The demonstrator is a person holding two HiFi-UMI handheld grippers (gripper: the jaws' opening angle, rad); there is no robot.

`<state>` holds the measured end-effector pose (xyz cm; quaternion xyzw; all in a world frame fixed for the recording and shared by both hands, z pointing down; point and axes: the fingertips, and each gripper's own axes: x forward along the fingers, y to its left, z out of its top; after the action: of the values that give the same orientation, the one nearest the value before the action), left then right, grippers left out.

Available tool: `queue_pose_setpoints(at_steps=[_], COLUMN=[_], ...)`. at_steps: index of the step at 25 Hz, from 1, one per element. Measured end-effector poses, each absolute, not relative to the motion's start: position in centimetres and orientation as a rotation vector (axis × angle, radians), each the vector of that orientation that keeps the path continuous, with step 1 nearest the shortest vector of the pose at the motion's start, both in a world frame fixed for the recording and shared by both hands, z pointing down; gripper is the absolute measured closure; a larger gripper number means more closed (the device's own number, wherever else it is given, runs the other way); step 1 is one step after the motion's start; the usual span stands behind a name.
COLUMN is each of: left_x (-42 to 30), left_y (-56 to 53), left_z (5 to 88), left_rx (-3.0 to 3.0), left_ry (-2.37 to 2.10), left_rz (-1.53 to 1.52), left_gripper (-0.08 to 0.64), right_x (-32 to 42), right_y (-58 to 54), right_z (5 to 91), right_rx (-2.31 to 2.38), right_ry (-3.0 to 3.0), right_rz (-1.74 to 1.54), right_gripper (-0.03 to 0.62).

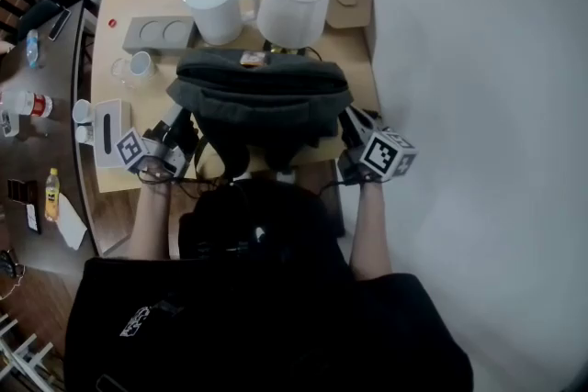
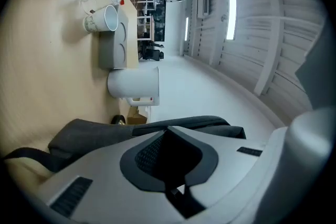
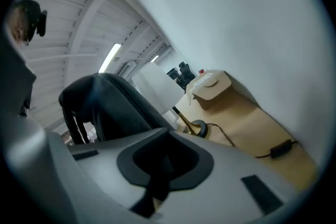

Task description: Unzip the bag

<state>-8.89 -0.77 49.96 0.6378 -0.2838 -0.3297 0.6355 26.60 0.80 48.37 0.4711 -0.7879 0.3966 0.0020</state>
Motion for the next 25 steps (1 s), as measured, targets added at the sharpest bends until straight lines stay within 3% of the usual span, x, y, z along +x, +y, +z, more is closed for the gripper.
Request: queue_pose_setpoints(at_steps=[10, 11, 13, 14, 17, 19, 21, 25], left_x=[-9.7, -10.0, -11.2, -12.1, -14.2, -13.5, -11.0, -4.5], left_y=[0.5, 0.8, 1.6, 1.7, 0.9, 0.1, -0.2, 0.0], left_z=[46.9, 46.5, 45.8, 45.2, 40.4, 35.5, 30.5, 23.7], left_rx=[1.693, 1.724, 1.798, 1.847, 2.063, 2.251, 2.44, 2.721], left_ry=[-0.691, -0.709, -0.788, -0.858, -1.132, -1.264, -1.319, -1.341], left_rz=[-0.678, -0.685, -0.657, -0.62, -0.46, -0.373, -0.32, -0.145], left_gripper=[0.554, 0.537, 0.397, 0.397, 0.399, 0.513, 0.555, 0.558], right_x=[26.0, 26.0, 26.8, 27.4, 28.7, 28.1, 26.6, 21.0], right_y=[0.8, 1.0, 1.6, 1.7, 1.2, 0.7, 0.4, 0.7], right_z=[47.6, 47.4, 46.9, 46.3, 41.3, 35.7, 30.4, 24.1], right_rx=[1.336, 1.321, 1.31, 1.321, 1.385, 1.412, 1.411, 1.255], right_ry=[-2.552, -2.579, -2.611, -2.614, -2.695, -2.805, -2.893, -2.925], right_rz=[1.151, 1.126, 1.047, 0.988, 0.734, 0.535, 0.357, 0.19], right_gripper=[0.57, 0.547, 0.436, 0.388, 0.388, 0.391, 0.471, 0.535])
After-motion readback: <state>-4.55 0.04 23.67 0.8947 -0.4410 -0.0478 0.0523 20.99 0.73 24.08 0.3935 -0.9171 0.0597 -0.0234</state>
